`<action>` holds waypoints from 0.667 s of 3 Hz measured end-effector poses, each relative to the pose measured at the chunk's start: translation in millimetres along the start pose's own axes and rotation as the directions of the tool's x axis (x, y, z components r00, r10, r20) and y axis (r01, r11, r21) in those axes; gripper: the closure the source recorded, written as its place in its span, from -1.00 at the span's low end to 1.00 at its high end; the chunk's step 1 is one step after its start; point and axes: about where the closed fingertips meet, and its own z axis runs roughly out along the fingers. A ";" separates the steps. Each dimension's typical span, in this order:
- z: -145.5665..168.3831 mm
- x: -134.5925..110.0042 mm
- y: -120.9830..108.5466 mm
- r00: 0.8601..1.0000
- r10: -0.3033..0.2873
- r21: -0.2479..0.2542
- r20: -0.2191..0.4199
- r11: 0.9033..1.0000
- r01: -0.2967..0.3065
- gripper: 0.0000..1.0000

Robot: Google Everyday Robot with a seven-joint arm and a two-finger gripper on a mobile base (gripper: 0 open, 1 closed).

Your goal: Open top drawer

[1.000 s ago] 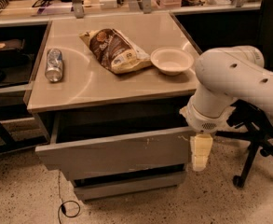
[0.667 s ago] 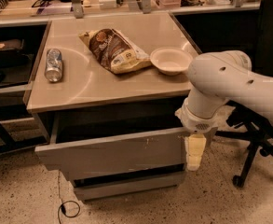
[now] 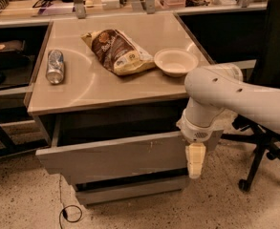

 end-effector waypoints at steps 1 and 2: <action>14.6 5.1 6.7 1.000 -0.009 -0.040 -0.012 0.999 0.008 -1.00; 12.5 16.2 25.3 0.999 -0.025 -0.076 -0.031 0.997 0.022 -1.00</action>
Offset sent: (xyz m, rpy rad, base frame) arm -0.0464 -0.0305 -0.0070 -0.0577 0.1052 0.0578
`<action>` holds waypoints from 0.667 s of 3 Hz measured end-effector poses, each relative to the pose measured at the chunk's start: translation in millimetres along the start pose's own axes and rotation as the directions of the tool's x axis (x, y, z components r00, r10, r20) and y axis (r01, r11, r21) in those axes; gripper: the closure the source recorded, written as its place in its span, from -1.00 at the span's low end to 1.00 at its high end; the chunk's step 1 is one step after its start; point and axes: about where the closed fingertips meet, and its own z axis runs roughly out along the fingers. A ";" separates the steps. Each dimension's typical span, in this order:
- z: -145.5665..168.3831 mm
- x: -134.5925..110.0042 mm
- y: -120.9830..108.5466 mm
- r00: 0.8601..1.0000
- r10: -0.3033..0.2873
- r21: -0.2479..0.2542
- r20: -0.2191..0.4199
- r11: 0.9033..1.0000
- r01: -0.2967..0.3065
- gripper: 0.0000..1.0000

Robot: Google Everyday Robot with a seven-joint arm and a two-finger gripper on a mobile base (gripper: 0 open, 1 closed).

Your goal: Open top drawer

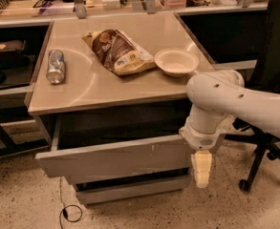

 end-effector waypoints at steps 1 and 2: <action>-18.4 12.5 37.9 1.000 -0.013 -0.020 -0.008 1.000 0.013 -1.00; -41.7 20.2 73.2 1.000 -0.015 -0.023 -0.012 1.000 0.015 -1.00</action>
Offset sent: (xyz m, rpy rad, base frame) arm -0.1073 -0.0423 0.0847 -0.0137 0.0237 0.0169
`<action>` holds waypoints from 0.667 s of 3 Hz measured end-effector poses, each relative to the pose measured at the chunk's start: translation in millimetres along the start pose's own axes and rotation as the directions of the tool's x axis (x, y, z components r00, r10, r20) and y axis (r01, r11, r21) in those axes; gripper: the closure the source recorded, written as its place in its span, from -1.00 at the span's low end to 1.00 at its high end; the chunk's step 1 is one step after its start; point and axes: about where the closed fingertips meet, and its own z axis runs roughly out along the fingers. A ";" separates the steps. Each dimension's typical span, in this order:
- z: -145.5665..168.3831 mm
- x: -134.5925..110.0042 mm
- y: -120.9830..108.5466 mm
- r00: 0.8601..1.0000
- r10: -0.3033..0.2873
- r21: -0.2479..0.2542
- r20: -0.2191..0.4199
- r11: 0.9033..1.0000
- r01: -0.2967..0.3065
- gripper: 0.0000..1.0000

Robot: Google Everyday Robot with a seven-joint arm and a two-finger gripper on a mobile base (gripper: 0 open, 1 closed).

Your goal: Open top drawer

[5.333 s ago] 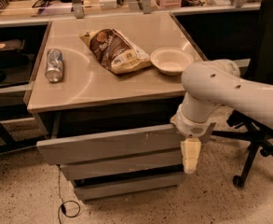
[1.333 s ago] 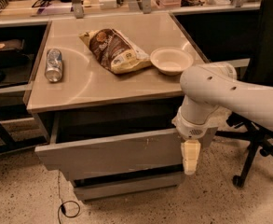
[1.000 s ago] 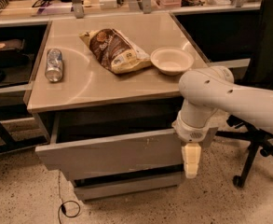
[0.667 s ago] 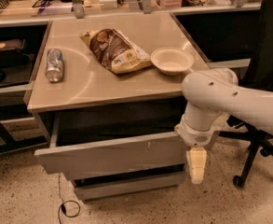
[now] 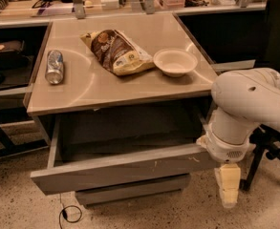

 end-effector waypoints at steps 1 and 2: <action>-23.1 7.5 40.9 1.000 0.022 -0.010 0.009 1.000 -0.022 -1.00; -23.2 7.3 40.6 1.000 0.022 -0.008 0.010 1.000 -0.022 -1.00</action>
Offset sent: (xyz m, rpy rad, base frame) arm -0.0496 -0.0181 0.0384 0.0161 0.0269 -0.0489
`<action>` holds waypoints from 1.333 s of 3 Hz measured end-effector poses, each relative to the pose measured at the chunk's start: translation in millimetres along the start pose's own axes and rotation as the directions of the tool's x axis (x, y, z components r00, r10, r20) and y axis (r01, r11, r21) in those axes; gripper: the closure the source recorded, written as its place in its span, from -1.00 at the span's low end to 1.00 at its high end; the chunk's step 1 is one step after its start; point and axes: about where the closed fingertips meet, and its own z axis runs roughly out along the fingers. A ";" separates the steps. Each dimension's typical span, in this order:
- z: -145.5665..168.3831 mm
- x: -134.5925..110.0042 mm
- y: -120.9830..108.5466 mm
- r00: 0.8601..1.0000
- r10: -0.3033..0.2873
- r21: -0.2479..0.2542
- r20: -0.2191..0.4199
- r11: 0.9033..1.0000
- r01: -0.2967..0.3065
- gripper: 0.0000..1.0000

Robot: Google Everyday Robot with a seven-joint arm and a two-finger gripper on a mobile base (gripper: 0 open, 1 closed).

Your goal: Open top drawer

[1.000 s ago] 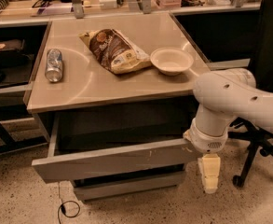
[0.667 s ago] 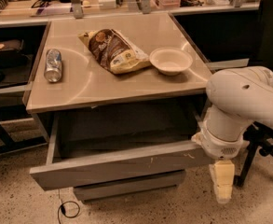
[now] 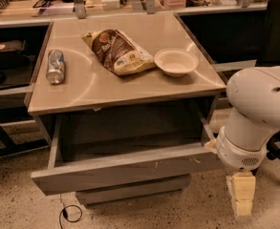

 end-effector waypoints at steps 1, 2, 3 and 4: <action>0.1 -8.0 -16.4 1.000 -0.010 0.033 -0.019 0.999 0.010 -1.00; 9.7 -17.4 -36.2 0.999 -0.022 0.043 -0.030 0.999 0.023 -1.00; 26.4 -26.4 -54.3 0.999 -0.037 0.034 -0.039 0.999 0.038 -1.00; 40.9 -32.8 -67.5 0.998 -0.053 0.023 -0.045 0.998 0.054 -1.00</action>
Offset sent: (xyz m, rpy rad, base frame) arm 0.0583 0.0355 -0.0312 -0.0320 -0.0567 0.0415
